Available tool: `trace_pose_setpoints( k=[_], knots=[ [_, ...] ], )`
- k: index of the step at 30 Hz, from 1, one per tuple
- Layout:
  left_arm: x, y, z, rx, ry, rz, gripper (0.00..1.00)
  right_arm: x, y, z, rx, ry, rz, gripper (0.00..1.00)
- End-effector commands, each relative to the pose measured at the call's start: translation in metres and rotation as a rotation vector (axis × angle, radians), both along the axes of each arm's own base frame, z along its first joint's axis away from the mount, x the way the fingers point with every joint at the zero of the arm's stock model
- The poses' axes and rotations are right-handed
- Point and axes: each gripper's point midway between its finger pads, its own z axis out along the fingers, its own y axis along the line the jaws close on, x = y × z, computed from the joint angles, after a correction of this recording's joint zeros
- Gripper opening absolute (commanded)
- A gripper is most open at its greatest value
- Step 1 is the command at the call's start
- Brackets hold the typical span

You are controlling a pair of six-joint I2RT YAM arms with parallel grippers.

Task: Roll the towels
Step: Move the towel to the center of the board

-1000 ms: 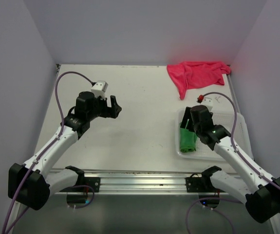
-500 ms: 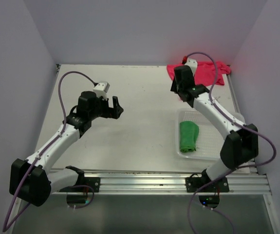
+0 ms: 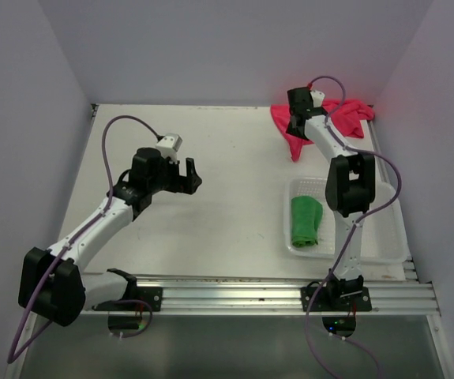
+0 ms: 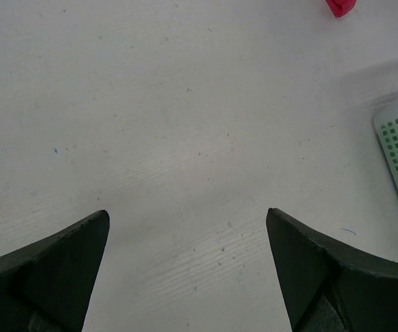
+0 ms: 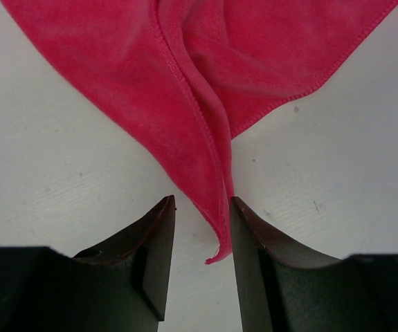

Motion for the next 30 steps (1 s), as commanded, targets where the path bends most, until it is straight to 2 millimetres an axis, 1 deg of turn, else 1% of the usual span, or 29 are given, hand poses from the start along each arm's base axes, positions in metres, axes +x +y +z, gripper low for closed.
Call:
trace_pose_setpoints(
  k=[1,4,5,9,13,14,15,17,18,20,21,22,23,25,27,28,29,30],
  knots=[
    [0.007,-0.007,0.011,-0.004,-0.051,-0.031,1.0,-0.004,0.0,-0.008,0.033,0.056,-0.009,0.42],
    [0.008,-0.008,0.009,-0.006,-0.043,-0.035,1.0,-0.006,-0.001,-0.024,0.039,0.089,-0.003,0.44],
    [0.008,-0.009,0.008,-0.005,-0.039,-0.038,1.0,-0.007,-0.002,-0.032,0.038,0.107,-0.004,0.44],
    [0.008,-0.01,0.005,-0.008,-0.033,-0.043,1.0,-0.008,-0.001,-0.046,0.051,0.133,-0.002,0.44],
    [0.008,-0.01,0.004,-0.008,-0.029,-0.042,1.0,-0.008,0.0,-0.053,0.061,0.158,0.011,0.44],
    [0.008,-0.01,0.004,-0.008,-0.029,-0.042,1.0,-0.008,0.001,-0.054,0.066,0.161,0.013,0.43],
    [0.008,-0.01,0.004,-0.007,-0.029,-0.041,1.0,-0.009,0.002,-0.059,0.072,0.175,0.018,0.41],
    [0.008,-0.01,0.004,-0.008,-0.029,-0.042,1.0,-0.011,0.004,-0.064,0.079,0.191,0.023,0.35],
    [0.008,-0.01,0.004,-0.006,-0.028,-0.041,1.0,-0.013,0.005,-0.066,0.088,0.198,0.028,0.25],
    [0.008,-0.01,0.004,-0.006,-0.028,-0.041,1.0,-0.012,0.008,-0.063,0.102,0.182,0.038,0.15],
    [0.008,-0.01,0.004,-0.005,-0.029,-0.041,1.0,-0.015,0.009,-0.063,0.112,0.184,0.047,0.07],
    [0.008,-0.01,0.004,-0.006,-0.028,-0.041,1.0,-0.012,0.012,-0.051,0.119,0.153,0.059,0.03],
    [0.009,-0.01,0.005,-0.006,-0.031,-0.041,1.0,-0.012,0.014,-0.047,0.119,0.146,0.068,0.0],
    [0.008,-0.011,0.006,-0.009,-0.032,-0.042,1.0,-0.011,0.018,-0.03,0.121,0.12,0.105,0.0],
    [0.009,-0.011,0.006,-0.01,-0.03,-0.043,1.0,-0.008,0.031,-0.012,0.125,0.091,0.153,0.0],
    [0.008,-0.01,0.006,-0.011,-0.031,-0.042,1.0,-0.009,0.038,-0.006,0.133,0.091,0.195,0.0],
    [0.008,-0.011,0.007,-0.014,-0.031,-0.043,1.0,-0.009,0.052,0.008,0.138,0.067,0.232,0.0],
    [0.008,-0.01,0.007,-0.016,-0.032,-0.043,1.0,-0.011,0.061,0.014,0.142,0.062,0.257,0.0]
  ],
)
